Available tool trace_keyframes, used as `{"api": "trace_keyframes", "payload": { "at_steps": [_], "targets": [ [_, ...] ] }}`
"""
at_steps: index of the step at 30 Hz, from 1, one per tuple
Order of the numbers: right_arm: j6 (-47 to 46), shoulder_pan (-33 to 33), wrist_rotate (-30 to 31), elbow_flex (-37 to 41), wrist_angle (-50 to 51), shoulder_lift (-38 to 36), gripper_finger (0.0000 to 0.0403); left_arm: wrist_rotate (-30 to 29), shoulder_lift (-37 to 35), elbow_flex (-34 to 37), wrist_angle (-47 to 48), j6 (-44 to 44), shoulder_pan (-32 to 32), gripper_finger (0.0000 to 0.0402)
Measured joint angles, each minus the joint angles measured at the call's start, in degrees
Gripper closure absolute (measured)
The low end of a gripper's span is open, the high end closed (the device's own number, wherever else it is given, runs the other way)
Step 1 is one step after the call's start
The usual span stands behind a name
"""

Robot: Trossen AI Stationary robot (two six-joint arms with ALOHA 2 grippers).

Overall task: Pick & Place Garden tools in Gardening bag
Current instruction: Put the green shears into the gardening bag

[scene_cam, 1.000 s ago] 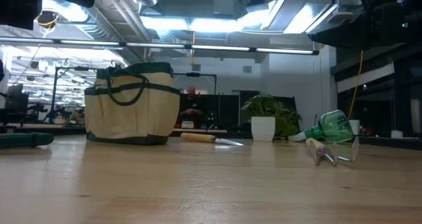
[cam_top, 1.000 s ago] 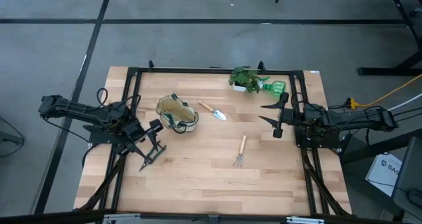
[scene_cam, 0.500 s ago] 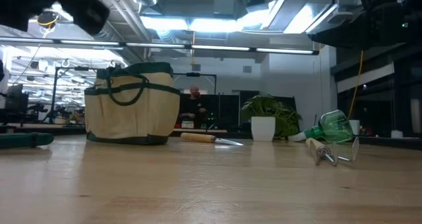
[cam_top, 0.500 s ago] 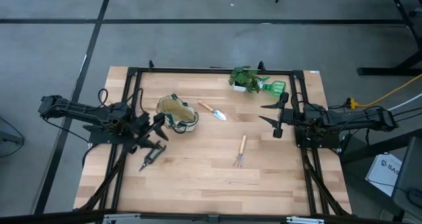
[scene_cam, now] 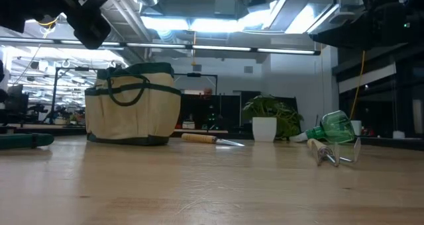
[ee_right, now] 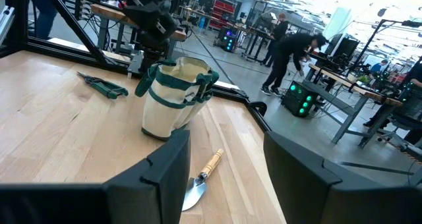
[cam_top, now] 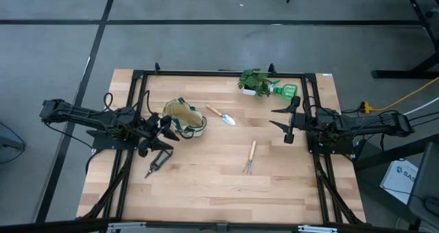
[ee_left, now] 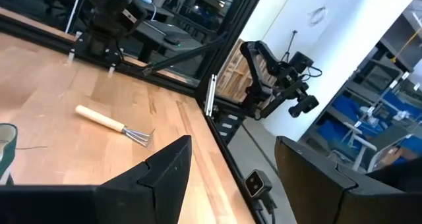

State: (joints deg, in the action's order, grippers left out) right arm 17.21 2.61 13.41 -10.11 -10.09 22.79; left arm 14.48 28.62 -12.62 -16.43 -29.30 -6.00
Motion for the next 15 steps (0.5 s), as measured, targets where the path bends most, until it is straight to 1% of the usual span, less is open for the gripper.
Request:
{"api": "trace_keyframes", "payload": {
  "at_steps": [4,8,15],
  "targets": [
    [0.0,0.0,0.0,0.0,-0.02,0.0,0.0208,0.41,0.03,0.0,0.0,-0.48,0.0,0.0187],
    [0.0,-0.02,0.0,0.0,-0.02,0.0,0.0208,4.59,0.03,0.0,0.1,-1.25,-0.37,0.0187],
    [0.0,0.0,0.0,0.0,0.0,0.0,0.0208,7.63,0.03,0.0,0.51,-3.57,-0.63,0.0187]
  ]
}}
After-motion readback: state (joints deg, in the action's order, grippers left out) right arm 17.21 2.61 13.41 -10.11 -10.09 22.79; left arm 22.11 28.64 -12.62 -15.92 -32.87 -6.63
